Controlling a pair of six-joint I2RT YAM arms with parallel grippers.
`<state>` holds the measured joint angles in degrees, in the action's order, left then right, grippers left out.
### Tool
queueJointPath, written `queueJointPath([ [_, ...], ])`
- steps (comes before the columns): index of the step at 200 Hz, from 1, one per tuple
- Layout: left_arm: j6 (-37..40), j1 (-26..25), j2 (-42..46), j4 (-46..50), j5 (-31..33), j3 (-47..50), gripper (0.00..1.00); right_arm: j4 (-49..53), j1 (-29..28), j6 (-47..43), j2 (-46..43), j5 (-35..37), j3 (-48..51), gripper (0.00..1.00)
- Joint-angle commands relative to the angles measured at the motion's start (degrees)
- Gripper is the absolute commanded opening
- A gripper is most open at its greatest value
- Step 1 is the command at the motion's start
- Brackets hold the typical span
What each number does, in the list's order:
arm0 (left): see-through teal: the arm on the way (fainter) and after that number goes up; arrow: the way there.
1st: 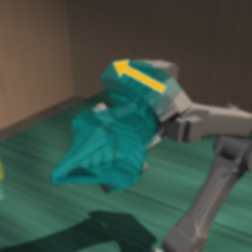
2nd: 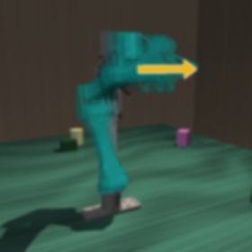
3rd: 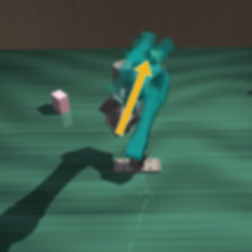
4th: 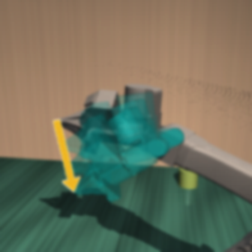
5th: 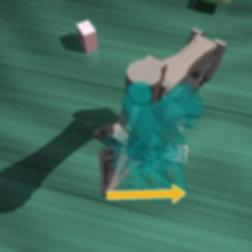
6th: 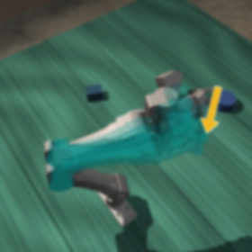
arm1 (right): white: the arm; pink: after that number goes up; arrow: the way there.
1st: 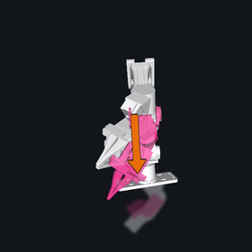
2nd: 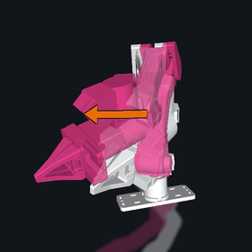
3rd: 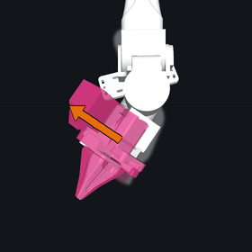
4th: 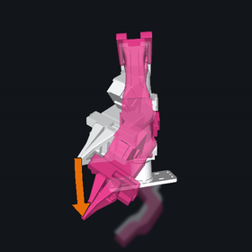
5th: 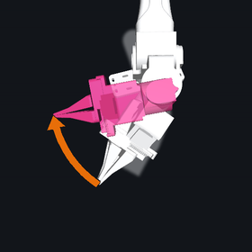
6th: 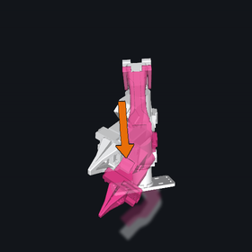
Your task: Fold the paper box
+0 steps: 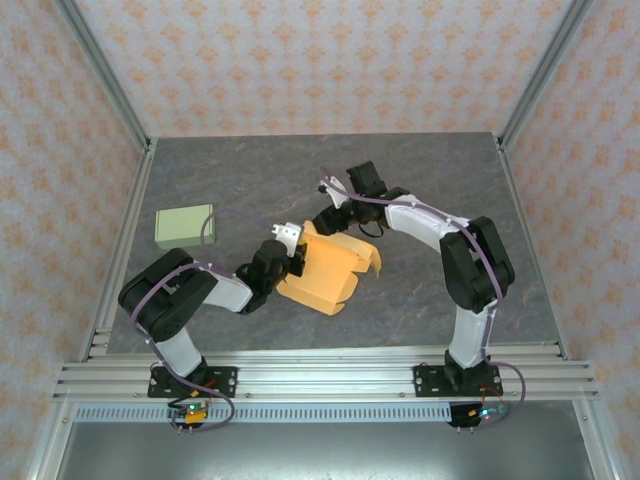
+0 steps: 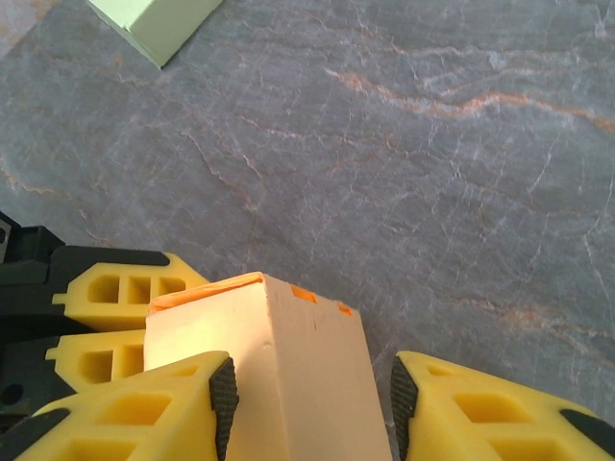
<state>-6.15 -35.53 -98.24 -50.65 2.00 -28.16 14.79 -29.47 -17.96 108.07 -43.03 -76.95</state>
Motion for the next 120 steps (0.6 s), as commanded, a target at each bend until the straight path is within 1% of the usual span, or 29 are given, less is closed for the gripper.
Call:
queueJointPath([
  [1, -0.92, -0.33, -1.87, -2.41, 1.42, -1.51, 0.11, 3.59, -0.45, 0.79, 0.7, 3.73, 0.16, 0.47],
  [28, -0.97, -0.39, -2.94, -3.23, 2.41, -2.06, 0.12, 3.33, -1.26, 0.29, 0.29, 8.51, 1.91, 0.44],
  [39, -0.97, -0.4, -3.77, -3.49, 2.74, -2.65, 0.15, 3.45, -1.63, 0.16, 0.12, 9.26, 2.29, 0.43],
  [47, -0.92, -0.33, -4.45, -3.66, 2.7, -3.23, 0.17, 3.49, -2.01, 0.18, -0.14, 9.62, 2.54, 0.42],
  [62, -0.63, -0.35, -6.22, -4.52, 2.39, -4.11, 0.18, 3.25, -2.56, 0.46, -0.43, 9.9, 3.21, 0.41],
  [87, -1.0, -0.4, -9.94, -10.09, 1.82, -5.27, 0.21, 4.04, -2.78, 0.38, 0.16, 9.64, 3.21, 0.37],
  [106, -1.14, -0.4, -10.84, -11.23, 0.26, -6.58, 0.23, 3.94, -2.78, 0.32, 0.0, 10.14, 4.0, 0.34],
  [110, -1.0, -0.37, -12.56, -11.7, 0.12, -6.79, 0.23, 3.98, -2.83, 0.3, 0.1, 10.14, 4.04, 0.34],
  [120, -0.79, -0.41, -13.43, -12.61, 0.47, -7.35, 0.23, 4.44, -2.71, 0.14, 0.35, 9.75, 3.76, 0.33],
])
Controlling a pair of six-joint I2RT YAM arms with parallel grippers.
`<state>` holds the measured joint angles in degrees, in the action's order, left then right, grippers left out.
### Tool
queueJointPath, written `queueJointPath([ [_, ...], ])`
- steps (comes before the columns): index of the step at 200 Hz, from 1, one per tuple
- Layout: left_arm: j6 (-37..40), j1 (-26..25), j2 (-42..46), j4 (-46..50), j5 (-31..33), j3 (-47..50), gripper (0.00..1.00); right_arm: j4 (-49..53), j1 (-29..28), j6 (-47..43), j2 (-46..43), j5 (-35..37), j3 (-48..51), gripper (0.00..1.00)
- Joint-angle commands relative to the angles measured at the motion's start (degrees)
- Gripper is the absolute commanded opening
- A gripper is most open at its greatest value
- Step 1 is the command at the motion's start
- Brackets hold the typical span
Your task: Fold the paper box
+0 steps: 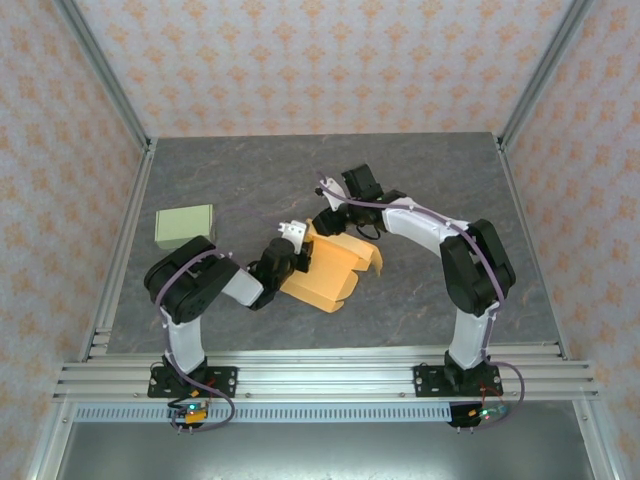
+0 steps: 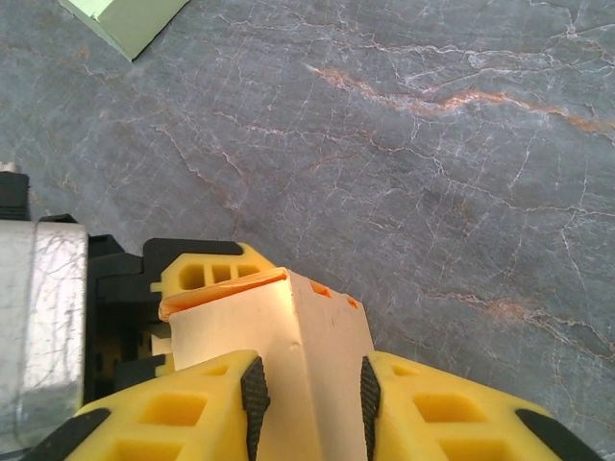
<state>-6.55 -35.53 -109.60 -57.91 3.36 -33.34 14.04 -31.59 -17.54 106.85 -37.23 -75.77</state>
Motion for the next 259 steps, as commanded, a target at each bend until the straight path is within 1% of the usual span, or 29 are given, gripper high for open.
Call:
queueJointPath([
  [1, -0.35, -0.42, -2.09, -5.36, -0.8, -2.26, 0.23, 5.28, -0.58, -0.29, 1.64, 3.9, 2.52, 0.33],
  [13, 0.42, -0.37, -2.67, -5.24, 0.04, -3.16, 0.21, 6.67, -0.57, -0.62, 1.8, 3.71, 1.92, 0.32],
  [31, 0.15, -0.33, -3.01, -4.72, 0.94, -3.81, 0.12, 7.17, -0.51, -0.68, 1.78, 3.1, 1.94, 0.31],
  [44, 0.18, -0.42, -3.67, -6.6, 0.39, -3.51, 0.07, 7.53, -0.31, -0.66, 1.85, 2.2, 1.9, 0.31],
  [78, -1.59, -0.5, -3.12, -7.13, 3.86, -2.72, 0.0, 5.01, -0.35, 1.95, 1.21, 1.44, 3.48, 0.31],
  [94, -2.85, -0.81, -2.74, -5.98, 7.01, -3.02, 0.0, 1.3, -0.85, 5.01, -0.25, 1.73, 6.13, 0.31],
  [115, -5.24, -1.08, -2.13, -5.5, 9.54, -2.54, 0.0, -4.33, -1.76, 8.55, -2.85, 4.12, 10.4, 0.31],
  [130, -5.91, -1.36, -1.64, -5.2, 11.29, -2.17, 0.0, -6.37, -2.23, 9.57, -4.25, 6.31, 12.55, 0.3],
  [142, -6.06, -1.58, -0.9, -3.28, 13.29, -2.27, 0.0, -7.36, -2.27, 10.12, -5.25, 8.05, 14.02, 0.28],
  [156, -6.11, -1.64, -0.78, -4.78, 12.92, -1.25, 0.0, -9.04, -2.29, 10.71, -6.09, 9.16, 15.57, 0.27],
  [162, -5.8, -1.63, -0.92, -6.88, 12.01, -0.42, 0.06, -9.36, -2.27, 10.86, -5.97, 9.16, 15.9, 0.27],
  [171, -5.13, -1.65, -1.07, -9.71, 10.49, 0.43, 0.18, -9.29, -2.29, 10.82, -5.55, 9.09, 15.76, 0.27],
  [182, -4.31, -1.65, -0.33, -10.23, 9.11, 0.88, 0.23, -8.77, -2.26, 10.67, -4.86, 9.01, 15.33, 0.27],
  [188, -3.97, -1.65, -0.18, -10.05, 8.54, 1.33, 0.23, -8.72, -2.29, 10.6, -4.68, 9.08, 15.21, 0.27],
  [196, -3.24, -1.65, 1.89, -10.56, 7.81, 2.13, 0.16, -8.82, -2.25, 10.42, -4.48, 9.15, 15.11, 0.27],
  [201, -2.54, -1.61, 2.52, -11.12, 7.38, 2.91, 0.15, -8.66, -2.22, 10.28, -4.25, 8.97, 14.92, 0.27],
  [210, -1.53, -1.61, 3.59, -12.28, 7.44, 4.63, 0.15, -7.97, -2.23, 9.65, -3.84, 8.36, 14.37, 0.27],
  [228, 0.74, -1.58, 6.19, -13.37, 7.81, 7.64, 0.22, -6.11, -2.12, 8.76, -3.34, 5.95, 13.28, 0.27],
  [244, 2.1, -1.47, 8.27, -13.02, 8.91, 8.88, 0.22, -5.93, -2.17, 9.16, -3.19, 3.98, 13.11, 0.27],
  [259, 3.1, -1.3, 8.79, -12.77, 9.98, 8.59, 0.19, -5.35, -2.2, 9.19, -3.15, 2.56, 12.75, 0.27],
])
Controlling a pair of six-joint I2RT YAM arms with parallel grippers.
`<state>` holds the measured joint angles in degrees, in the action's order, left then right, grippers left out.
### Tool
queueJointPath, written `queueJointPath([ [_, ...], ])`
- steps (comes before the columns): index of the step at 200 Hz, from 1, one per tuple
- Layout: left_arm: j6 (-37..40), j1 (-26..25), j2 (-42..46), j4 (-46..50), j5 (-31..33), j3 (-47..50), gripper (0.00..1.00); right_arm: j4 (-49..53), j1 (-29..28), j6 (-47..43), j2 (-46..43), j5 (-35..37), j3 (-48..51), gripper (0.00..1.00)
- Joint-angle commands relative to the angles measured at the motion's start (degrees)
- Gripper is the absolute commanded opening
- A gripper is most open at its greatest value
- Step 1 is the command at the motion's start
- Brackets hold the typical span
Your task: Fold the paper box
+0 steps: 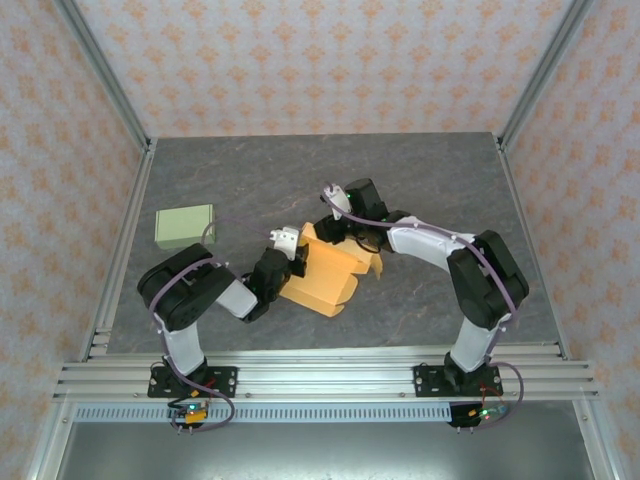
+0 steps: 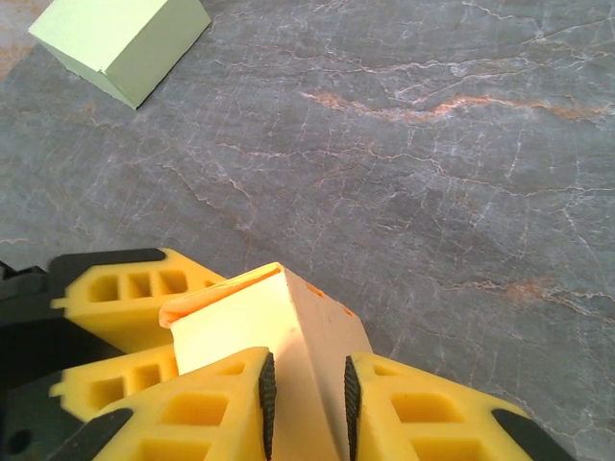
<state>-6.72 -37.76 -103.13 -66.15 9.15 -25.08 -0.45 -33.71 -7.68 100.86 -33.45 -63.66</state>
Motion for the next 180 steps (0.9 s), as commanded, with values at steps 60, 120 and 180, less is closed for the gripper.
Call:
queueJointPath([
  [60, 1.57, 1.28, -1.52, -3.56, 2.16, -3.79, 0.05, 7.09, -2.03, 2.55, 1.66, -0.77, 2.34, 0.28],
  [120, -0.69, 0.95, -5.41, -5.51, -2.96, -6.23, 0.05, 1.59, -2.23, 7.11, 3.24, -0.69, 4.86, 0.3],
  [180, -4.97, 0.8, -8.41, -5.61, -7.2, -7.17, 0.13, 2.98, -1.62, 5.66, 4.18, -0.27, 3.98, 0.29],
])
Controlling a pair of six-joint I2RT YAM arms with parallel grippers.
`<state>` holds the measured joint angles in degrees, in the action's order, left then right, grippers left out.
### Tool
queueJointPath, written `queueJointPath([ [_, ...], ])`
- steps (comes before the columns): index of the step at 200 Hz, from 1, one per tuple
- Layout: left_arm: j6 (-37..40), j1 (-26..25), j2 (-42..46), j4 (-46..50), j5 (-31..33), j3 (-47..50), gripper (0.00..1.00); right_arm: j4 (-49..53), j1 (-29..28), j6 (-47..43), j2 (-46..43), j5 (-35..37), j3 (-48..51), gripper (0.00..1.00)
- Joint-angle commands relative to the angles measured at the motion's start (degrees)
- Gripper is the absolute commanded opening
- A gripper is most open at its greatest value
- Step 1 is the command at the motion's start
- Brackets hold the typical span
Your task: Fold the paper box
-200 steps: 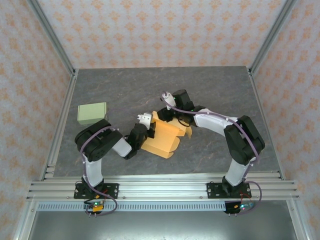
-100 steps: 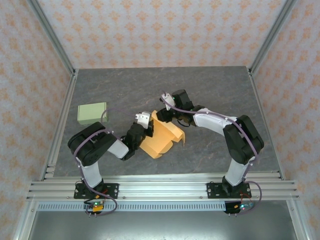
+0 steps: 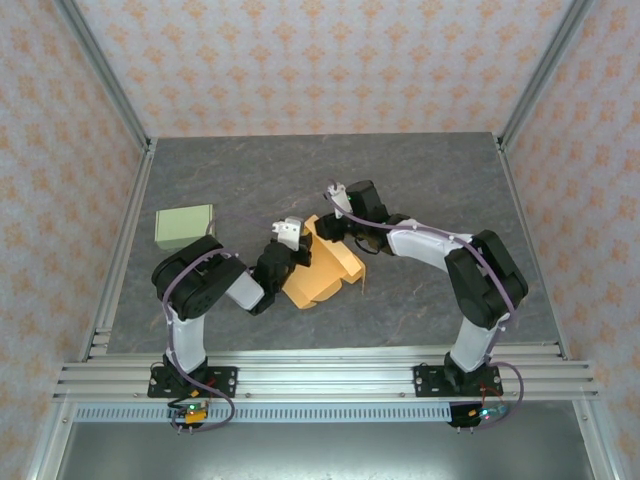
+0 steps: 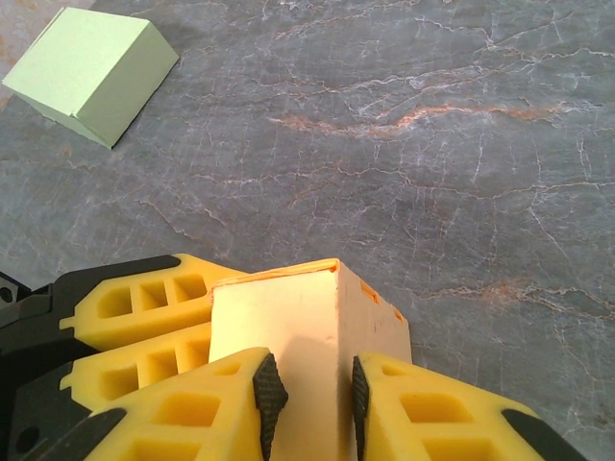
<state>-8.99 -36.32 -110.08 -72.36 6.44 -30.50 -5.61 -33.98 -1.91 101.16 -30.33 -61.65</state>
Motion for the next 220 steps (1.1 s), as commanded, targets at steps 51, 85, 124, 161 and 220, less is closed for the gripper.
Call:
queueJointPath([
  [51, -2.35, -0.58, 5.09, 2.17, -4.37, 2.41, 0.29, 7.7, 0.78, -1.53, 3.61, -6.24, 2.23, 0.28],
  [85, 2.43, 1.24, 19.88, 9.68, -0.6, 11.45, 0.37, 10.44, 1.62, -4.88, 4.88, -9.34, 0.26, 0.28],
  [124, 5.24, 2.72, 27.54, 19.66, 4.0, 11.46, 0.39, 17.03, 1.81, -11.24, 6.23, -15.1, -3.74, 0.28],
  [161, 5.0, 4.76, 26.69, 18.65, 4.51, 12.61, 0.35, 26.48, 2.1, -22.99, 7.36, -19.05, -7.78, 0.29],
  [220, -7.72, 10.93, 28.51, 21.78, 6.0, 13.1, 0.36, 26.75, 1.52, -30.44, 4.91, -14.1, -8.94, 0.52],
])
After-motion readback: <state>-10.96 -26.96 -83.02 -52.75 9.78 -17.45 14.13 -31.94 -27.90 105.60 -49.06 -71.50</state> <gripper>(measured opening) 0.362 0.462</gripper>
